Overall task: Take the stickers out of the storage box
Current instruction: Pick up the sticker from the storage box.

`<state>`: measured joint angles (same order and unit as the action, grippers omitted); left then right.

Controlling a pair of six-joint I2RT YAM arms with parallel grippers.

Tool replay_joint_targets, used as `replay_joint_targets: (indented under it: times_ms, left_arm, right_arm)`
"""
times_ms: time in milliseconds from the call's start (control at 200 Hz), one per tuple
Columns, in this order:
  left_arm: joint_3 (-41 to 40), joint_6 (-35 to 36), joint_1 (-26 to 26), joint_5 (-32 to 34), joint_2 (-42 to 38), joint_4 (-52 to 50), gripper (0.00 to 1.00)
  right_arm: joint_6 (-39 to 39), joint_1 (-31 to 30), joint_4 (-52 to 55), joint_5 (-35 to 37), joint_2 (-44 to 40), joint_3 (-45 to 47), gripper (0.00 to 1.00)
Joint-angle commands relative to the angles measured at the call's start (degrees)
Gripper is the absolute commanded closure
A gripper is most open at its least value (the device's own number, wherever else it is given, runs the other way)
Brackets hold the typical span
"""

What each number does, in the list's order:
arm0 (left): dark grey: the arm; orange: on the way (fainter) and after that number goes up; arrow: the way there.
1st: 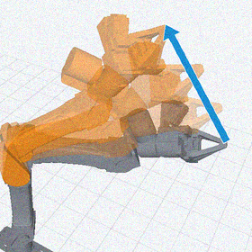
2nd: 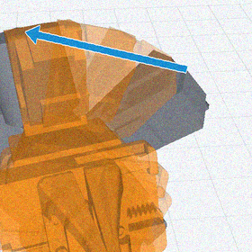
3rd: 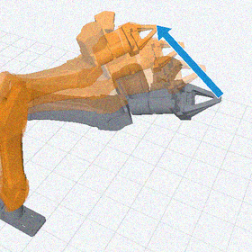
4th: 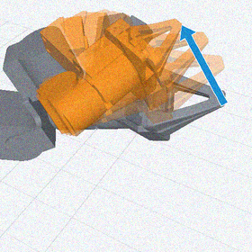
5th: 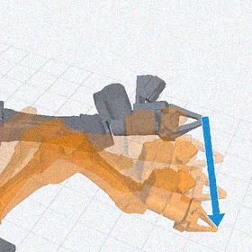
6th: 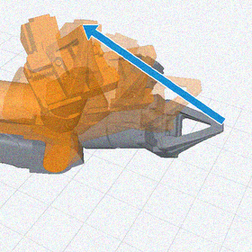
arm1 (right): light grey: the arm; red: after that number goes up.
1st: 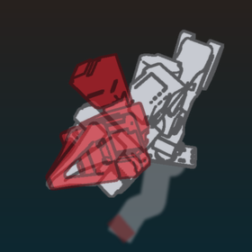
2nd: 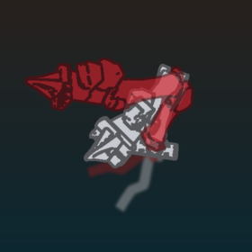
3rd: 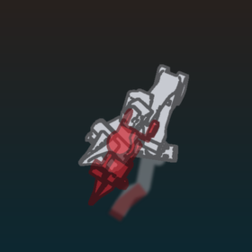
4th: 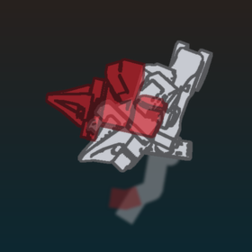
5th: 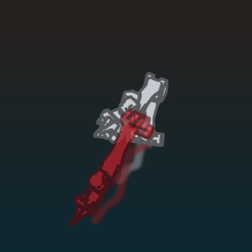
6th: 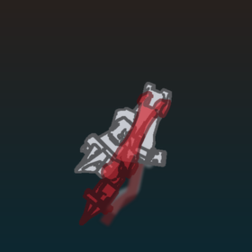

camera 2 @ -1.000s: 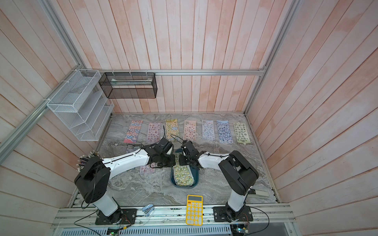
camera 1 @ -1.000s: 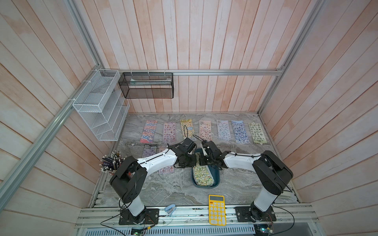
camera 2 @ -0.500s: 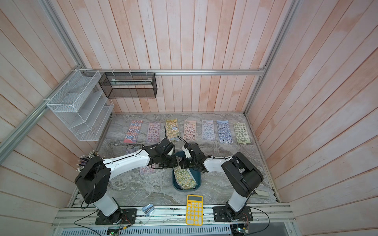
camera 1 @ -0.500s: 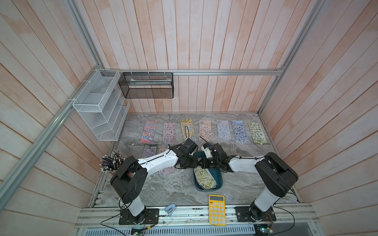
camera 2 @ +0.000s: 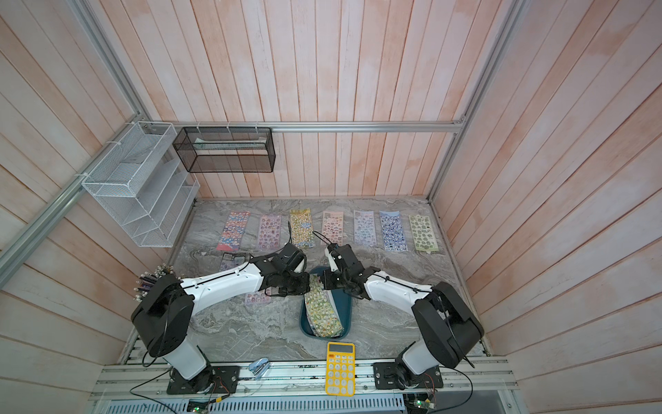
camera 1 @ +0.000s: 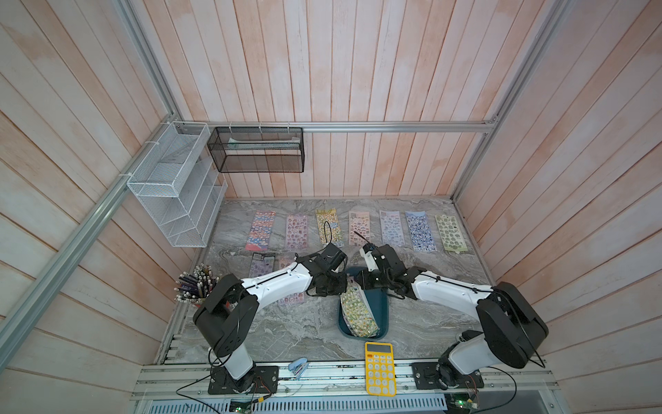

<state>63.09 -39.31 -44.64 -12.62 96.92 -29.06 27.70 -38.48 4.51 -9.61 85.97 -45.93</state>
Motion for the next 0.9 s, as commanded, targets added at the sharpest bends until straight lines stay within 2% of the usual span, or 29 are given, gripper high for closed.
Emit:
replay_joint_targets:
  times_ms: [0,120,290,470,485,575,685,890]
  left_arm:
    - [0.61,-0.59,-0.01,-0.28,0.54,1.78,0.94]
    - [1.32,-0.5,0.18,-0.37,0.93,1.4,0.94]
    - [1.5,-0.68,0.56,-0.91,1.5,1.63,0.94]
    - [1.51,-0.86,0.54,-1.41,1.52,2.14,0.94]
    - [1.44,-0.86,0.52,-1.43,1.51,2.12,0.94]
    - [1.52,-0.94,0.52,-1.6,1.48,2.1,0.94]
    - [1.77,-0.87,0.61,-1.6,0.9,2.12,0.85]
    - [2.21,-0.6,1.03,-0.21,-1.41,1.35,0.56]
  right_arm:
    - [-1.57,-0.32,7.9,5.01,-0.51,-0.71,0.68]
    - [-0.37,-1.13,8.05,5.49,-1.24,1.21,0.58]
    - [1.21,-4.73,5.81,4.91,0.46,2.8,0.55]
    - [2.46,-6.43,3.87,5.0,5.3,2.43,0.63]
    - [2.63,-6.43,3.77,5.1,5.57,2.43,0.68]
    - [3.38,-6.43,3.66,6.18,7.25,2.43,0.79]
    - [3.76,-6.42,3.03,6.46,9.06,2.51,0.89]
    - [4.77,-6.43,-0.59,3.5,11.46,3.58,0.92]
